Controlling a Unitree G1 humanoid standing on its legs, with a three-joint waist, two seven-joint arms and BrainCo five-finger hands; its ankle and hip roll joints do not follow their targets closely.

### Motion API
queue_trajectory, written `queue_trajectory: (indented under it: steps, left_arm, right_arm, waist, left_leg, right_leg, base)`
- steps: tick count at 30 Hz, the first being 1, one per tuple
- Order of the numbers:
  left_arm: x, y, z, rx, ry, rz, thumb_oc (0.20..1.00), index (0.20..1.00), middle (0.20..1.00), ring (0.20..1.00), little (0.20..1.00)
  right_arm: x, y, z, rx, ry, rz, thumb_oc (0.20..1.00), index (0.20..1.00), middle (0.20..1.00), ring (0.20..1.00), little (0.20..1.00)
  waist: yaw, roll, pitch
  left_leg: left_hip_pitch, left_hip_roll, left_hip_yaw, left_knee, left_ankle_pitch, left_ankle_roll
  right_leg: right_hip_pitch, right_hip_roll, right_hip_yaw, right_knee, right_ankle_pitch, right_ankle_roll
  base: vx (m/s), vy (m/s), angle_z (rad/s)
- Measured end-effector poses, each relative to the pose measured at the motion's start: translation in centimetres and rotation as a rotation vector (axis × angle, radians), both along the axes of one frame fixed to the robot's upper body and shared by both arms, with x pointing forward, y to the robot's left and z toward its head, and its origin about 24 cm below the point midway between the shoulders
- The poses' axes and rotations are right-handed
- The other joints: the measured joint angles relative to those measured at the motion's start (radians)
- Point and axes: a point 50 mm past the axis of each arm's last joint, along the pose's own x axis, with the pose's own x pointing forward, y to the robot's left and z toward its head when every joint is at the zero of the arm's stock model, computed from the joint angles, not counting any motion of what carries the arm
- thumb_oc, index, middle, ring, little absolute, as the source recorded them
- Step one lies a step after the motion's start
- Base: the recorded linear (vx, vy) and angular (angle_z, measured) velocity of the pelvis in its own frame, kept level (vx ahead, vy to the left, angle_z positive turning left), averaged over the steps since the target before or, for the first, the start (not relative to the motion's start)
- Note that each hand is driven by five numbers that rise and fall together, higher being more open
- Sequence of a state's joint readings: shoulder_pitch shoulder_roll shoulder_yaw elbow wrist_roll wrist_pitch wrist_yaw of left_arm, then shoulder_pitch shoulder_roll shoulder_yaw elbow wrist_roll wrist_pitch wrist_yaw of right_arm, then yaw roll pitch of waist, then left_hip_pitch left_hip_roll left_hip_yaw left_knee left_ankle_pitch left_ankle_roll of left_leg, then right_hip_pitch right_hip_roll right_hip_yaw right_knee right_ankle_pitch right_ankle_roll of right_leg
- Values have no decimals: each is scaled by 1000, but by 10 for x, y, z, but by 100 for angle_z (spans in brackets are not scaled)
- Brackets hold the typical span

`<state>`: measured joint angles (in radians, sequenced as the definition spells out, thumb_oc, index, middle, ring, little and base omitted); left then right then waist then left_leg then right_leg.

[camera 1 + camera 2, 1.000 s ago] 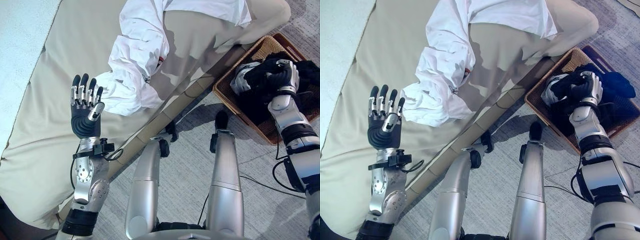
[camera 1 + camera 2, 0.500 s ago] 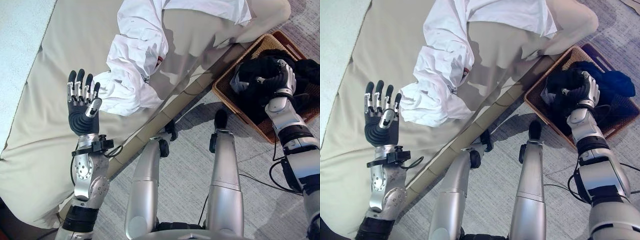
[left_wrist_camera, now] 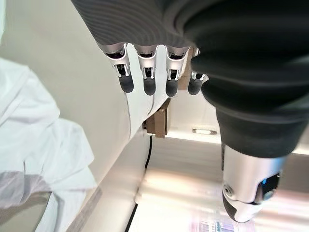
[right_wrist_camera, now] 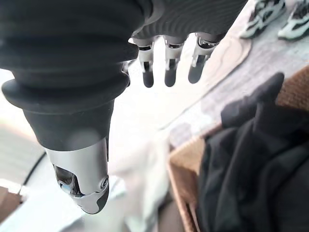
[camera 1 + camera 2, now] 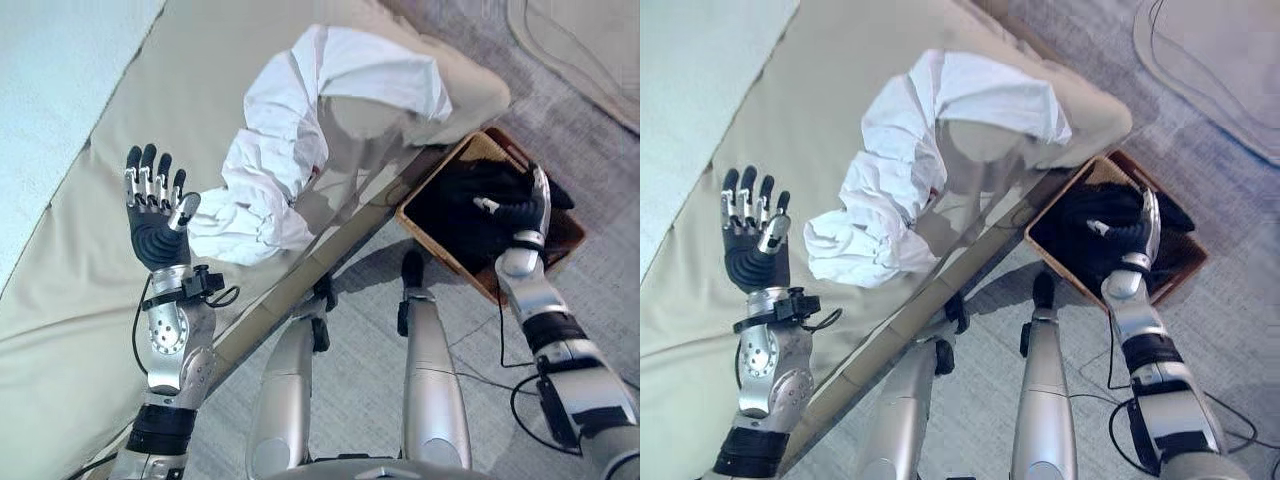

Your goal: Pick up clothes into the bucket

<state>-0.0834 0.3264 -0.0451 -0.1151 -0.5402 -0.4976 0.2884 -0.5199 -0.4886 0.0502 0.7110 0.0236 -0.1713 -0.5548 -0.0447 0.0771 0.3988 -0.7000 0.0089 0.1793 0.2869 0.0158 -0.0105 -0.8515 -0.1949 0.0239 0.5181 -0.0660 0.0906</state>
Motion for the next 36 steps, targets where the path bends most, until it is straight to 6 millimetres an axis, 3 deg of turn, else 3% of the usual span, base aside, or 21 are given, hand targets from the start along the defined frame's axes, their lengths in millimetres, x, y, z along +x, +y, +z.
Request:
queue_trajectory:
  steps: [6, 12, 15, 21, 24, 26, 30, 32, 36]
  left_arm:
    - [5, 7, -18, 98, 94, 102, 1000, 1000, 1000, 1000, 1000]
    - [12, 4, -18, 359, 147, 244, 1000, 1000, 1000, 1000, 1000]
    - [29, 7, -24, 552, 214, 336, 1000, 1000, 1000, 1000, 1000]
    - [68, 15, -24, 828, 311, 501, 1000, 1000, 1000, 1000, 1000]
    - [81, 28, -13, 932, 336, 622, 1000, 1000, 1000, 1000, 1000]
    - [84, 31, -6, 956, 322, 664, 1000, 1000, 1000, 1000, 1000]
    - [87, 51, 12, 1015, 310, 767, 1000, 1000, 1000, 1000, 1000]
    - [92, 62, 37, 1059, 260, 848, 1000, 1000, 1000, 1000, 1000]
    - [99, 68, 58, 1123, 235, 915, 1000, 1000, 1000, 1000, 1000]
  right_arm:
    - [-19, 32, -8, 205, -155, 105, 1000, 1000, 1000, 1000, 1000]
    - [-32, 55, -18, 193, -133, 257, 1000, 1000, 1000, 1000, 1000]
    - [-31, 76, -20, 170, -104, 371, 1000, 1000, 1000, 1000, 1000]
    - [-36, 121, -24, 112, -38, 652, 1000, 1000, 1000, 1000, 1000]
    - [-37, 135, -28, 98, -7, 733, 1000, 1000, 1000, 1000, 1000]
    - [-38, 139, -30, 95, 6, 754, 1000, 1000, 1000, 1000, 1000]
    - [-41, 141, -35, 104, 29, 775, 1000, 1000, 1000, 1000, 1000]
    - [-39, 140, -37, 118, 26, 769, 1000, 1000, 1000, 1000, 1000]
    - [-36, 139, -55, 131, 104, 741, 1000, 1000, 1000, 1000, 1000]
  waist:
    - [-19, -16, -12]
    - [-21, -29, -14]
    - [-19, -38, -10]
    - [-24, -107, 28]
    - [-24, -143, 75]
    - [-21, -150, 106]
    - [-17, -161, 118]
    - [-15, -176, 122]
    - [-16, -202, 128]
  left_leg:
    - [116, 2, -36, -53, 3, -4]
    - [156, 0, -78, -53, 6, -8]
    - [158, -1, -88, -52, 10, -8]
    - [110, 7, -102, -35, 16, -14]
    - [65, 17, -111, 9, 15, -25]
    - [52, 18, -125, 32, 12, -29]
    - [-17, 22, -179, 85, 4, -41]
    - [-68, 23, -202, 112, 0, -46]
    - [-117, 23, -225, 133, 2, -55]
  right_leg:
    - [142, -1, -49, -56, -2, 1]
    - [212, -10, -92, -67, -10, -4]
    - [221, -12, -106, -66, -10, -4]
    - [183, -6, -116, -60, -15, -1]
    - [153, 1, -122, -30, -11, -5]
    - [152, 1, -134, -17, -12, -7]
    - [120, 1, -181, 19, -29, -27]
    - [84, -1, -201, 46, -43, -36]
    - [51, 1, -221, 60, -51, -38]
  base:
    - [74, -36, 12]
    - [15, -9, 18]
    - [-25, 2, 10]
    - [-49, 4, 5]
    - [-39, -48, 3]
    - [-46, -90, 15]
    - [-58, -78, 27]
    - [-54, -63, 23]
    - [5, -48, 10]
